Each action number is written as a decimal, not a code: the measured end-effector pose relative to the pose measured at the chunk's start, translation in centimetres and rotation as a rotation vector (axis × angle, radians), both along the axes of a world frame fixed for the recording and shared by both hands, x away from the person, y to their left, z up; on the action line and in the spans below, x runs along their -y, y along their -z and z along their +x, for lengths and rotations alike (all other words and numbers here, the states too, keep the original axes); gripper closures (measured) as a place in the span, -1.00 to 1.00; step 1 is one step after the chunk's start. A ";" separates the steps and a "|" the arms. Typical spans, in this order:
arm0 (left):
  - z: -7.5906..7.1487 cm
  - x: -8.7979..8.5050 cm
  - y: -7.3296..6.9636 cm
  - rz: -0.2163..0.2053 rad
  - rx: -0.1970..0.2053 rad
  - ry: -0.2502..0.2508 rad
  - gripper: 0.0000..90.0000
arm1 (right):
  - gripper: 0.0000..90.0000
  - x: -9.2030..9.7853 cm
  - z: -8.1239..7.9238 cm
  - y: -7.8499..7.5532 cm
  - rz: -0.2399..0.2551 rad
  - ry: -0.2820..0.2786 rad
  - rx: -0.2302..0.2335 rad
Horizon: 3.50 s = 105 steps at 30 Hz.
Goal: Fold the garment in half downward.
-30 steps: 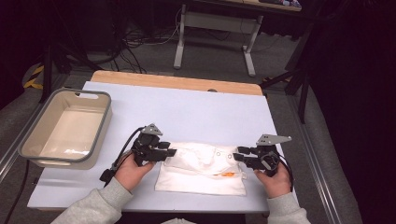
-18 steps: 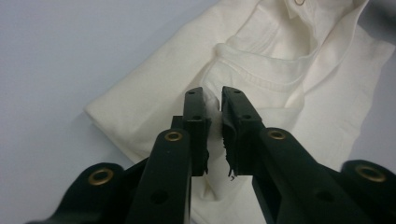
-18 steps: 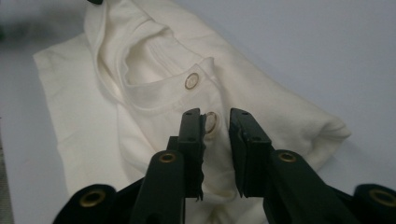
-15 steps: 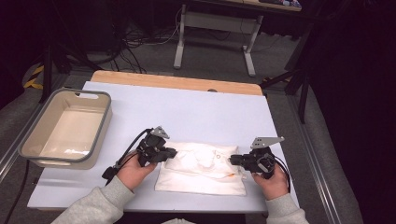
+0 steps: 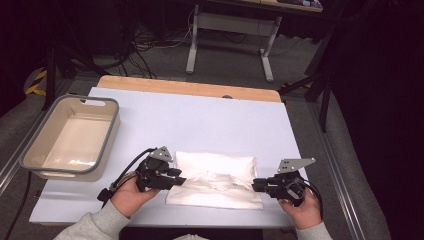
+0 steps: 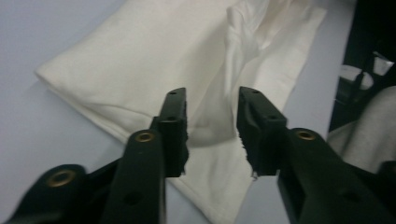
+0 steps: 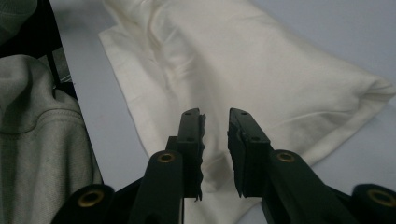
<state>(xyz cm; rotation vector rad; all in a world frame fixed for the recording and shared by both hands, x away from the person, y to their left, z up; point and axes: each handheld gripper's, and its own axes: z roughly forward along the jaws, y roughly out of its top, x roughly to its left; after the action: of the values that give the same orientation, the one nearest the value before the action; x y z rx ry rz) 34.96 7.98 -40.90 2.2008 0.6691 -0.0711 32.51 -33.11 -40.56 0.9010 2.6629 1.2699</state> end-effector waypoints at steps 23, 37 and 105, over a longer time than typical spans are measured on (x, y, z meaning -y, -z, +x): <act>2.5 0.5 -0.4 -0.020 0.159 -0.140 -0.49 | -0.38 -0.4 3.4 0.1 -0.025 0.246 0.135; 5.6 1.4 2.2 0.073 0.140 -0.247 -0.41 | -0.42 -1.5 6.2 2.0 -0.097 0.338 0.094; 9.6 1.4 3.5 0.064 0.131 -0.411 0.28 | -0.27 -2.5 9.7 1.1 -0.124 0.461 0.207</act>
<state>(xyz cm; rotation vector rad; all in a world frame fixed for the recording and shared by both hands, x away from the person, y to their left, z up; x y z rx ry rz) 44.55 6.54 -44.37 2.0629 1.0439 0.3067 42.25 -30.62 -41.67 1.1983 2.1755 1.0139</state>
